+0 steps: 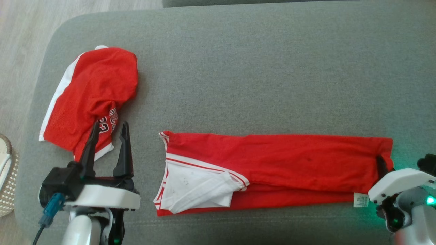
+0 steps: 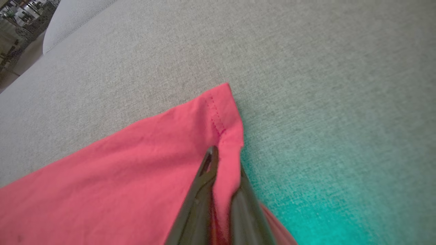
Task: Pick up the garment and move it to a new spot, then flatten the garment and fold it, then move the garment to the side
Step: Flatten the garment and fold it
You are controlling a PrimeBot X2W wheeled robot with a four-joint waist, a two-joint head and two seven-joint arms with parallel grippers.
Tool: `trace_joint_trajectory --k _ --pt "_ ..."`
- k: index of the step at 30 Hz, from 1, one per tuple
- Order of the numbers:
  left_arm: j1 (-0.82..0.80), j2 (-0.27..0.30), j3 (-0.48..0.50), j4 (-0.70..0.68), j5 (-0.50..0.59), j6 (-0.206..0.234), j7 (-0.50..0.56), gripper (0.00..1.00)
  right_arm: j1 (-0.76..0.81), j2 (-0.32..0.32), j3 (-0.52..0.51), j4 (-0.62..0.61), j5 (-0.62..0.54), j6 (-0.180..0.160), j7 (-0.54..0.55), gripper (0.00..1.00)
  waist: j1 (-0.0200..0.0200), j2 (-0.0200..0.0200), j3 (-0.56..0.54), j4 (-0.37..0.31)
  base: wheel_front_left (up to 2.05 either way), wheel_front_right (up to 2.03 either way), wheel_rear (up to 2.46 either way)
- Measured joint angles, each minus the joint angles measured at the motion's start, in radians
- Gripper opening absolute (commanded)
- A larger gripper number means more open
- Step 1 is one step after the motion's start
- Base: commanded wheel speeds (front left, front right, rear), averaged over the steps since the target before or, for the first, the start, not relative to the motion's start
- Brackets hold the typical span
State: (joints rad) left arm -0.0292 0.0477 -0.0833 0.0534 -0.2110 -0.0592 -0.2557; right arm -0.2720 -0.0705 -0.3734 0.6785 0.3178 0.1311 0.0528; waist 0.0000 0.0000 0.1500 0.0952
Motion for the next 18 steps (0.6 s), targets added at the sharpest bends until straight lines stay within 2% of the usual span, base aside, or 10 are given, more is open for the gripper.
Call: trace_joint_trajectory --k 11,18 --pt "0.005 0.0 -0.004 0.002 -0.014 0.012 0.0 1.0 0.007 -0.026 -0.021 -0.097 -0.045 0.0 -0.012 0.0 0.0 0.0 -0.033 -0.002 0.0 0.0 0.0" --pt "0.006 0.0 -0.014 0.004 -0.015 0.017 0.0 1.0 -0.019 -0.068 -0.138 -0.118 -0.149 0.0 0.03 0.0 0.0 0.0 -0.041 0.004 0.0 0.0 0.0"
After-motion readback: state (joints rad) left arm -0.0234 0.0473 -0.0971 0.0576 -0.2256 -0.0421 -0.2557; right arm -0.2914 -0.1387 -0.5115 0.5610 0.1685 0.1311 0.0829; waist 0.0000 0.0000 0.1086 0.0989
